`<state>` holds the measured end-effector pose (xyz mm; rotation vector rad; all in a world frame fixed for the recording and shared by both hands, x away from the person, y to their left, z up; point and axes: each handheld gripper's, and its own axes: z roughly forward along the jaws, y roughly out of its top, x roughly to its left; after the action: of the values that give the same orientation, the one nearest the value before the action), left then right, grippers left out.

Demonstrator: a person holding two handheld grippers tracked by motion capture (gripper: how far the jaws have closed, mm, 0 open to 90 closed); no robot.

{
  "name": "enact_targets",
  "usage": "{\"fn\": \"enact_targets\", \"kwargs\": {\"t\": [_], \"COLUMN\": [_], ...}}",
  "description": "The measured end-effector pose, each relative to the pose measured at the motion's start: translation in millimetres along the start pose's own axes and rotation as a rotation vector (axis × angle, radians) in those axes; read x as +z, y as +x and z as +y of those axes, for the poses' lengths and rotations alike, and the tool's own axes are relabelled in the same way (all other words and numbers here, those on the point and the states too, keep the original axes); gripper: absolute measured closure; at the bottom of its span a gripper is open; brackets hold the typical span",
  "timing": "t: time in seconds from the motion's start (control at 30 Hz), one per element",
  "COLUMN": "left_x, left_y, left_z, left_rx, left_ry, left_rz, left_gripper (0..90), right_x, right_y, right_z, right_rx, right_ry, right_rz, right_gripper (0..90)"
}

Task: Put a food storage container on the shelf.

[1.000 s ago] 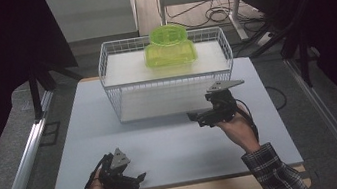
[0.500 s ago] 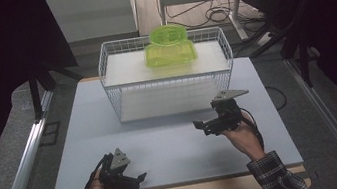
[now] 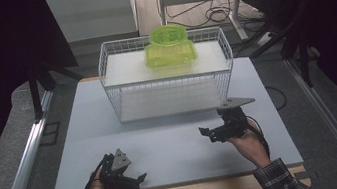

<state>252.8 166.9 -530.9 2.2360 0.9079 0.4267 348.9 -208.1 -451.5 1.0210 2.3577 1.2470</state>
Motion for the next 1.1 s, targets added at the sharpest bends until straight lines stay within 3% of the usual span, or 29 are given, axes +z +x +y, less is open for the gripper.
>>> {"fn": "enact_targets", "kwargs": {"t": [0.73,1.1], "left_x": [0.5,1.2], "left_y": [-0.5,-0.4], "left_z": [-0.5,-0.7], "left_rx": [0.012,0.012], "left_ry": [-0.004,0.006], "left_rz": [0.009,0.013], "left_gripper": [0.3,0.0], "right_x": [-3.6,8.5], "right_y": [-1.5,2.5], "right_z": [-43.3,-62.3], "right_rx": [0.017,-0.017], "right_ry": [0.058,0.162], "right_rz": [-0.022,-0.057], "right_gripper": [0.0,0.0]}}
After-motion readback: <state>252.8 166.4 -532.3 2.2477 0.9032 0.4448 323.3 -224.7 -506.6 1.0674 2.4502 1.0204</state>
